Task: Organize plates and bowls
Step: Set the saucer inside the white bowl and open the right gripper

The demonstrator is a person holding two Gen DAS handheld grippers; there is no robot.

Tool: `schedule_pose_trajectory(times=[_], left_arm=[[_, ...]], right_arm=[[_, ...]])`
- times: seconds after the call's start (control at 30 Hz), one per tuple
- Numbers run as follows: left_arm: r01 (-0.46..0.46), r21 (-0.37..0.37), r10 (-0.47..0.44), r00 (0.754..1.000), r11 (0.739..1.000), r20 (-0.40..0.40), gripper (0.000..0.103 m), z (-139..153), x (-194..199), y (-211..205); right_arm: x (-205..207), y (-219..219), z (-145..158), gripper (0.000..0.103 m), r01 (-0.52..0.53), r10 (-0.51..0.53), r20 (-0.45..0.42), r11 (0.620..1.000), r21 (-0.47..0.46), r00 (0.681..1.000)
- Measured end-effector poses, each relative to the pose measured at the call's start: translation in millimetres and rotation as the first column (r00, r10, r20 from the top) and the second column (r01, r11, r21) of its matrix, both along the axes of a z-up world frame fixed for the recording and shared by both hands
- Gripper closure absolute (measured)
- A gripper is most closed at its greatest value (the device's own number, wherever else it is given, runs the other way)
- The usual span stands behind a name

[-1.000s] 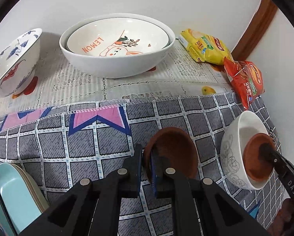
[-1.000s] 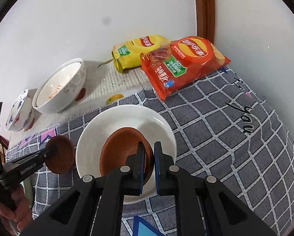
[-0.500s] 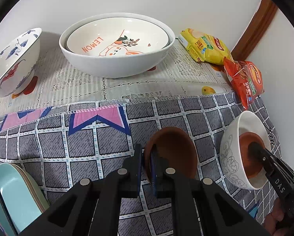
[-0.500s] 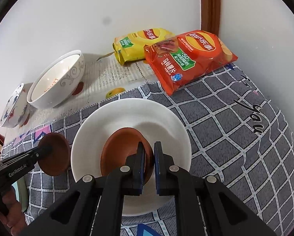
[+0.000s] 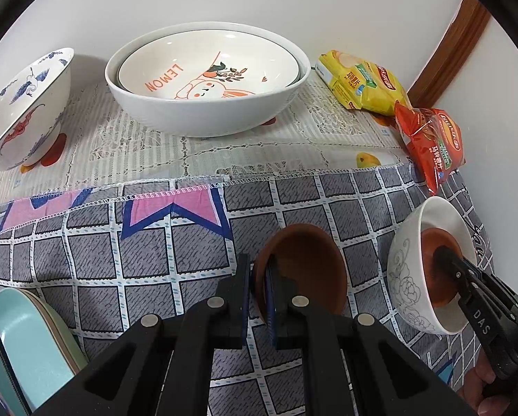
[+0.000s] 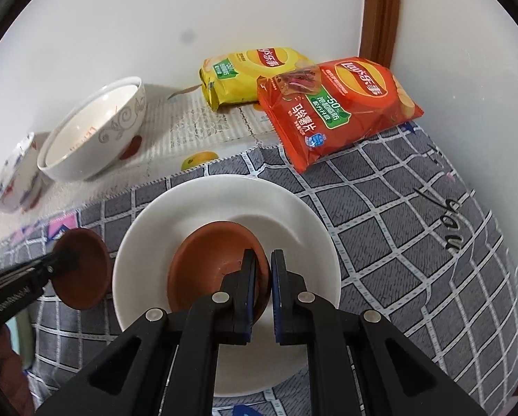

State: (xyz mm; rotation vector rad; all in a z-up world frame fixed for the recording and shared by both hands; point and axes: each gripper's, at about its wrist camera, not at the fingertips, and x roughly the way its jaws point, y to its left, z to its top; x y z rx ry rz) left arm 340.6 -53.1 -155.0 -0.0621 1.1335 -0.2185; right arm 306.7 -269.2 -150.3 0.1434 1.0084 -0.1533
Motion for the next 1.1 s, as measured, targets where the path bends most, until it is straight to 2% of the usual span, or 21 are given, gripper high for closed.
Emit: schedule_pose_trajectory(times=[0.67,0.97,1.1], left_arm=[[-0.013,-0.005,0.013,1.0,1.0,-0.01,0.095,2.2,1.6,6.2],[-0.017,-0.011,0.016,1.0,1.0,-0.002,0.094,5.9,0.9,8.5],[-0.018,-0.014,0.018,1.0,1.0,-0.003,0.094,6.9,0.8,8.9]], right_arm=[[15.7,21.0,-10.3,0.087,-0.051,0.034,-0.094,0.98,-0.191,0.995],[17.4,23.4,-12.8,0.084,-0.057,0.037,-0.088,0.968,-0.245,0.995],[18.7,22.6,-12.7,0.082,-0.062,0.042,-0.092,0.971,-0.23,0.995]])
